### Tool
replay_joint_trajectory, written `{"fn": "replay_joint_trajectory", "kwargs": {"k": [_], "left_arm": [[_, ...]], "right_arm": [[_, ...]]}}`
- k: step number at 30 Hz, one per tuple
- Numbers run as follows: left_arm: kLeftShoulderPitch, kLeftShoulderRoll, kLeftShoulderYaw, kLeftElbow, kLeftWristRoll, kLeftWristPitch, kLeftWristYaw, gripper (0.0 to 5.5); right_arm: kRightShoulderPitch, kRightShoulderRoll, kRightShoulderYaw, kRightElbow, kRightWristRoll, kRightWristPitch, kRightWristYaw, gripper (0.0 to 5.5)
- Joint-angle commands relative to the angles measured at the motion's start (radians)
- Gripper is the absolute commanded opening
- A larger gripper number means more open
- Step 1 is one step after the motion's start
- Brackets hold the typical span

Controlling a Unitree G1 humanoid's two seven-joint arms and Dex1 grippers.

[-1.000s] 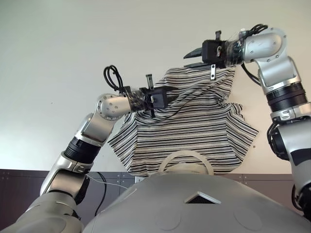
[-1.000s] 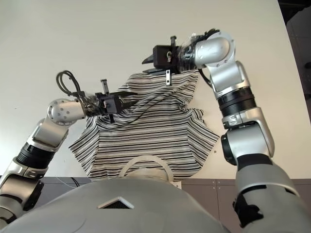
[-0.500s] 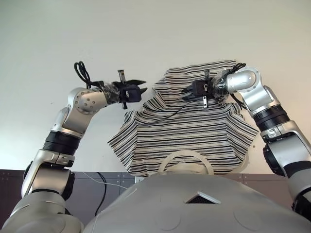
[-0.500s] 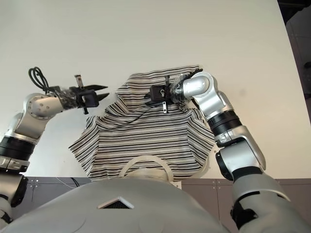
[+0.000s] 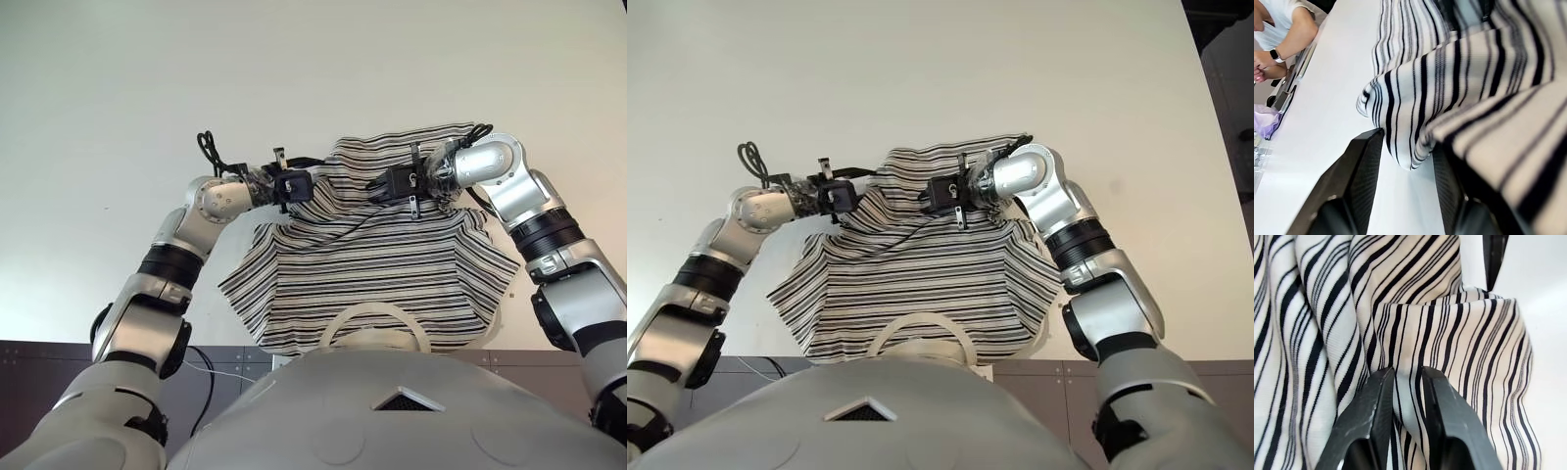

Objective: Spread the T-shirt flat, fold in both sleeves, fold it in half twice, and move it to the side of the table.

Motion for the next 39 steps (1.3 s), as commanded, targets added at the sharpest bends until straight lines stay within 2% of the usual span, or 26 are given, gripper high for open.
{"fn": "replay_joint_trajectory", "kwargs": {"k": [1,5,9,12,20,27,31,39], "left_arm": [[-0.086,-0.072,-0.019,0.230,0.107,-0.030,0.192,1.75],[-0.151,-0.130,0.065,0.327,0.025,-0.086,0.284,1.75],[-0.125,-0.142,0.146,0.225,-0.132,-0.095,0.185,1.75],[-0.010,-0.124,0.110,0.100,-0.157,-0.072,0.081,1.75],[0.160,-0.062,-0.011,-0.090,0.038,-0.015,0.052,1.75],[0.202,0.042,-0.060,-0.157,0.169,-0.058,0.073,1.75],[0.204,0.045,-0.080,-0.168,0.183,-0.063,0.083,1.75],[0.193,0.033,-0.103,-0.176,0.193,-0.056,0.082,1.75]], "right_arm": [[0.002,0.003,0.029,0.008,-0.032,0.011,0.024,1.07],[0.001,-0.005,0.027,0.006,-0.031,0.001,0.022,1.07],[0.025,-0.019,0.021,0.002,-0.039,-0.010,0.001,1.07],[0.036,-0.021,0.019,-0.005,-0.039,-0.005,-0.010,1.07],[0.037,-0.030,0.010,-0.020,-0.032,0.009,-0.014,1.07],[-0.107,0.007,-0.107,0.008,0.066,0.088,-0.023,1.07],[-0.244,0.092,-0.136,0.149,0.039,0.060,-0.126,1.07],[-0.300,0.221,-0.002,0.529,-0.166,-0.070,-0.282,1.07]]}}
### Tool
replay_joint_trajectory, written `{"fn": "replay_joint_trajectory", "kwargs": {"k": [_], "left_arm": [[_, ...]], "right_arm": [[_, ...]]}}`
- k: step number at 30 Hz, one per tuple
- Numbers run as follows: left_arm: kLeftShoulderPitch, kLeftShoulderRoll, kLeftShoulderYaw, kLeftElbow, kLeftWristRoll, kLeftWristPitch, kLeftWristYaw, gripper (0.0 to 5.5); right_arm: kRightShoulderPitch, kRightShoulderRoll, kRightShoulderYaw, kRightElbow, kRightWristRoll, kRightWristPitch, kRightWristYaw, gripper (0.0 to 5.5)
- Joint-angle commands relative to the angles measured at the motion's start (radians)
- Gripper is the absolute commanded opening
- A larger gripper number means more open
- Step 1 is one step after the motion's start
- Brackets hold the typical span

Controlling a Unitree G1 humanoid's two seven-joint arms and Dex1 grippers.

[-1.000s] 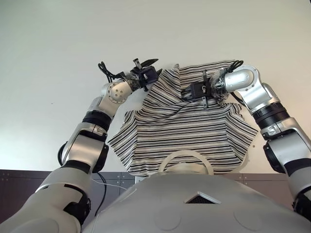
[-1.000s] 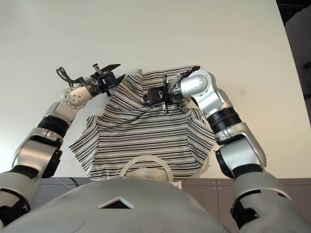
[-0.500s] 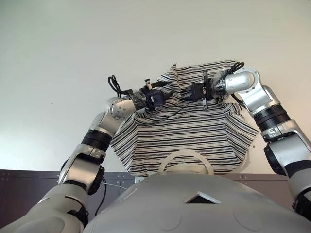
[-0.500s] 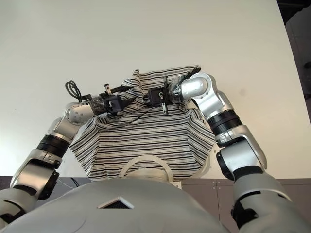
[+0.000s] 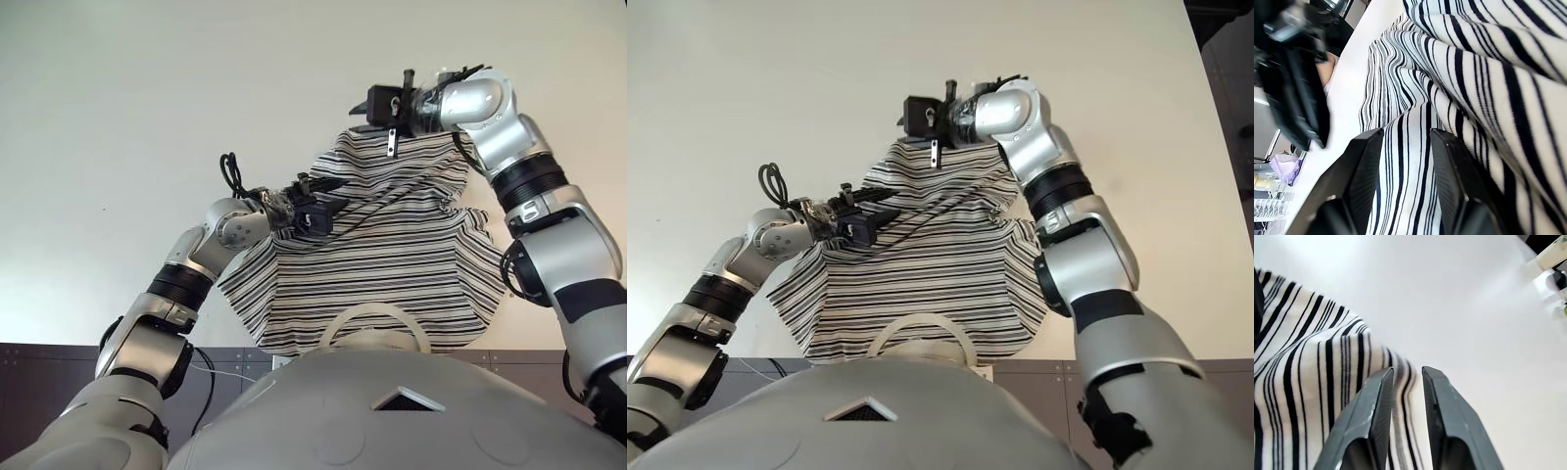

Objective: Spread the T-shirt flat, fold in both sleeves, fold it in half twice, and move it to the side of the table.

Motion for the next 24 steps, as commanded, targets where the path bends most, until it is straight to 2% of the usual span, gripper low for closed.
{"fn": "replay_joint_trajectory", "kwargs": {"k": [1,3,5,10,16,20,24], "left_arm": [[0.046,0.010,-0.042,0.036,0.050,0.044,-0.029,1.75],[0.050,0.014,-0.041,0.029,0.044,0.051,-0.036,1.75],[0.058,0.023,-0.033,0.021,0.033,0.068,-0.044,1.75],[0.079,0.037,-0.006,-0.020,0.000,0.130,-0.060,1.75],[0.099,0.042,-0.015,-0.079,-0.002,0.174,-0.080,1.75],[0.123,0.059,-0.014,-0.156,-0.046,0.208,-0.139,1.75],[0.170,0.105,-0.005,-0.282,-0.140,0.260,-0.246,1.75]], "right_arm": [[-0.026,0.022,0.064,0.162,-0.119,-0.046,-0.110,1.07],[-0.026,-0.014,0.087,0.213,-0.167,-0.076,-0.145,1.07],[-0.010,-0.084,0.085,0.206,-0.171,-0.126,-0.103,1.07],[0.115,-0.238,0.063,0.031,-0.131,-0.230,0.006,1.07],[0.295,-0.251,0.030,-0.371,0.002,-0.115,0.095,1.07],[0.340,-0.261,0.034,-0.439,-0.027,-0.070,0.076,1.07],[0.347,-0.294,0.059,-0.369,-0.109,-0.092,0.027,1.07]]}}
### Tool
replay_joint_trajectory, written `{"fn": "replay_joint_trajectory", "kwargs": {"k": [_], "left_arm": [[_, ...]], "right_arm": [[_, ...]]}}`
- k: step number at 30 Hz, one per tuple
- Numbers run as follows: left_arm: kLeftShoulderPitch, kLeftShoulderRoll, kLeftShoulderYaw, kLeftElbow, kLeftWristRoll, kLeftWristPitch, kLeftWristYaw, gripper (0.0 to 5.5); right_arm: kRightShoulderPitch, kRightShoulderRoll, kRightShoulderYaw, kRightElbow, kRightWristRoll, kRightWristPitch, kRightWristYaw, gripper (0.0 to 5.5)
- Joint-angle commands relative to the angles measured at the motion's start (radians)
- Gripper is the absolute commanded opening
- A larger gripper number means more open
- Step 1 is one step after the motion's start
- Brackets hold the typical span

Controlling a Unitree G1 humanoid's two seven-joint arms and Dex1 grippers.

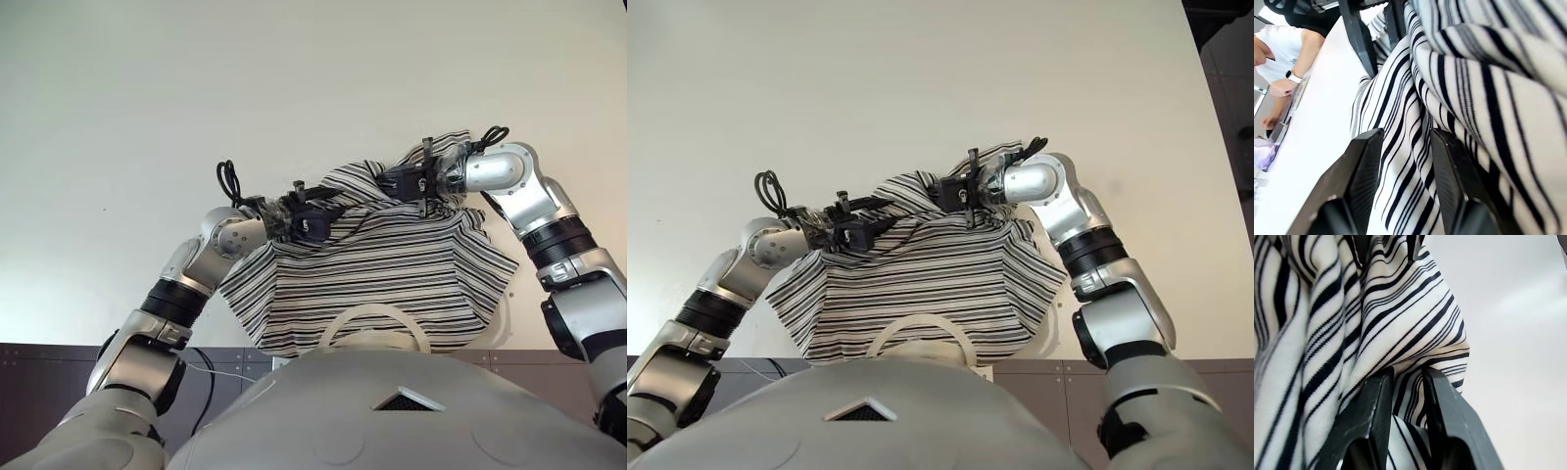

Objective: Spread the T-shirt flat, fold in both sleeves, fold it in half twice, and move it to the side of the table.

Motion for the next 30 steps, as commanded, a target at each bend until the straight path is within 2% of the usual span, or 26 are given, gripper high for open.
{"fn": "replay_joint_trajectory", "kwargs": {"k": [1,5,8,11,17,18,25,30], "left_arm": [[0.057,0.051,-0.007,-0.081,-0.066,0.086,-0.123,1.75],[-0.025,-0.015,0.075,-0.157,-0.200,0.247,-0.137,1.75],[-0.117,-0.027,0.136,-0.075,-0.184,0.263,-0.083,1.75],[-0.175,0.033,0.121,0.082,-0.072,0.140,-0.033,1.75],[-0.177,0.081,0.044,0.302,0.012,-0.093,-0.058,2.60],[-0.181,0.074,0.037,0.326,0.010,-0.112,-0.066,2.76],[-0.248,-0.040,-0.022,0.508,-0.022,-0.213,-0.102,2.76],[-0.318,-0.111,-0.043,0.640,0.038,-0.272,0.002,2.76]], "right_arm": [[0.017,-0.040,0.035,0.090,-0.096,-0.006,-0.038,1.07],[0.006,-0.033,0.051,0.132,-0.119,-0.036,-0.084,1.07],[-0.004,-0.022,0.064,0.148,-0.126,-0.051,-0.102,1.07],[-0.011,-0.020,0.075,0.155,-0.126,-0.061,-0.109,1.07],[-0.014,-0.019,0.082,0.155,-0.123,-0.067,-0.110,1.07],[-0.015,-0.019,0.083,0.155,-0.122,-0.068,-0.109,1.07],[-0.034,-0.007,0.096,0.164,-0.123,-0.076,-0.097,1.07],[-0.056,0.002,0.112,0.178,-0.120,-0.084,-0.092,1.07]]}}
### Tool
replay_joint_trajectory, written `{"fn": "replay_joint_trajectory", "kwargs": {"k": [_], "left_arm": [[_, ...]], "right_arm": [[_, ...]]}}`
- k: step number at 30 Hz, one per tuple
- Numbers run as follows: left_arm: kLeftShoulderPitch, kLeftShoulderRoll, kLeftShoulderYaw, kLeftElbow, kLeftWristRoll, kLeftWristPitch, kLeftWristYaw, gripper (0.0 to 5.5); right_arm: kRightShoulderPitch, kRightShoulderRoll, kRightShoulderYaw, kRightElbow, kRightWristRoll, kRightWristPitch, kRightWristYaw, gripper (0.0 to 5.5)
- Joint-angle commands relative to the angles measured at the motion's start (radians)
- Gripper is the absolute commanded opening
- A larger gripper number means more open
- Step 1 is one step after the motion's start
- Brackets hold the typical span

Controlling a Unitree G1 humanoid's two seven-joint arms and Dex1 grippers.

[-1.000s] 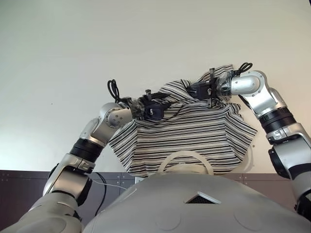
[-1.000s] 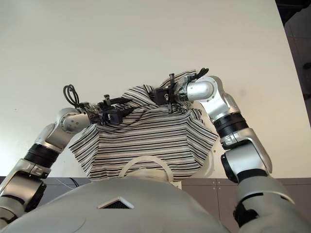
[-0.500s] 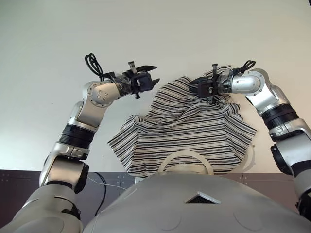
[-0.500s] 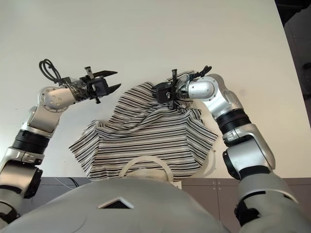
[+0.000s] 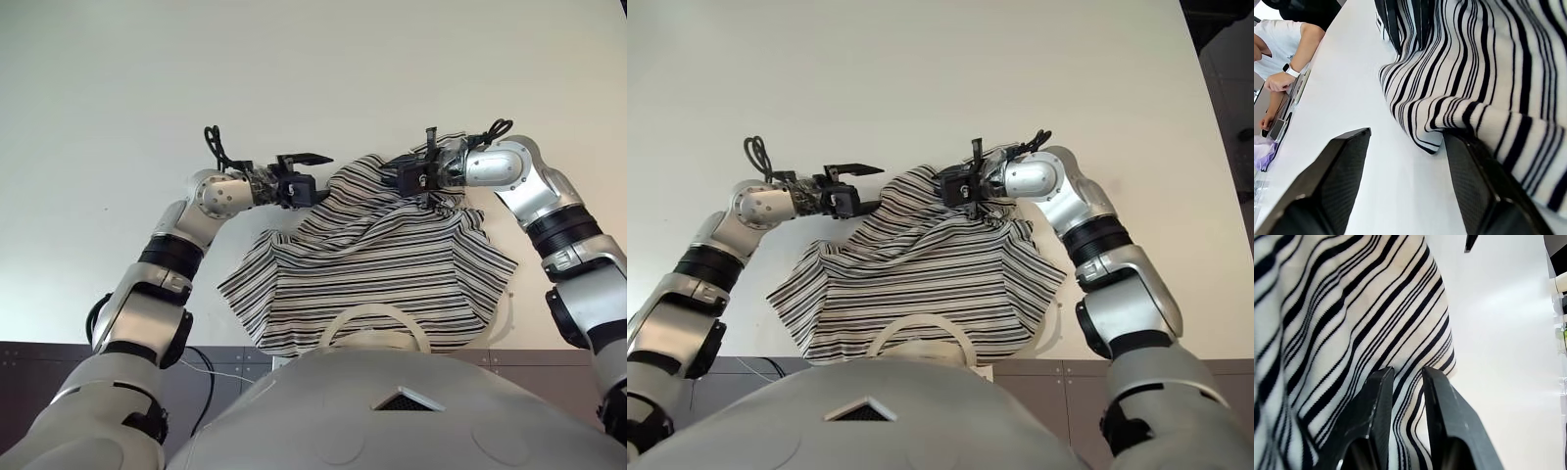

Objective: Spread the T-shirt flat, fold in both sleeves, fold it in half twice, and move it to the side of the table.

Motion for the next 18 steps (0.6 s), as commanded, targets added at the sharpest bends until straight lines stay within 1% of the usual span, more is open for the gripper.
{"fn": "replay_joint_trajectory", "kwargs": {"k": [1,2,8,10,13,16,18], "left_arm": [[-0.017,-0.039,-0.037,0.114,0.097,0.002,0.069,2.76],[-0.028,-0.050,-0.036,0.133,0.104,-0.004,0.094,2.76],[-0.132,-0.112,-0.059,0.298,0.248,0.008,0.401,2.76],[-0.153,-0.138,-0.054,0.343,0.253,0.003,0.458,2.76],[-0.180,-0.181,-0.028,0.394,0.224,-0.011,0.499,2.76],[-0.204,-0.221,0.028,0.420,0.151,-0.013,0.487,2.76],[-0.235,-0.250,0.091,0.422,0.079,0.003,0.474,2.76]], "right_arm": [[0.023,0.011,0.044,0.035,-0.050,0.013,0.041,1.07],[0.023,0.011,0.045,0.035,-0.050,0.013,0.041,1.07],[0.021,0.031,0.053,0.031,-0.048,0.016,0.040,1.07],[0.020,0.037,0.054,0.030,-0.049,0.016,0.039,1.07],[0.024,0.043,0.057,0.031,-0.052,0.013,0.035,1.07],[0.030,0.048,0.059,0.032,-0.054,0.012,0.029,1.07],[0.035,0.050,0.058,0.030,-0.054,0.014,0.027,1.07]]}}
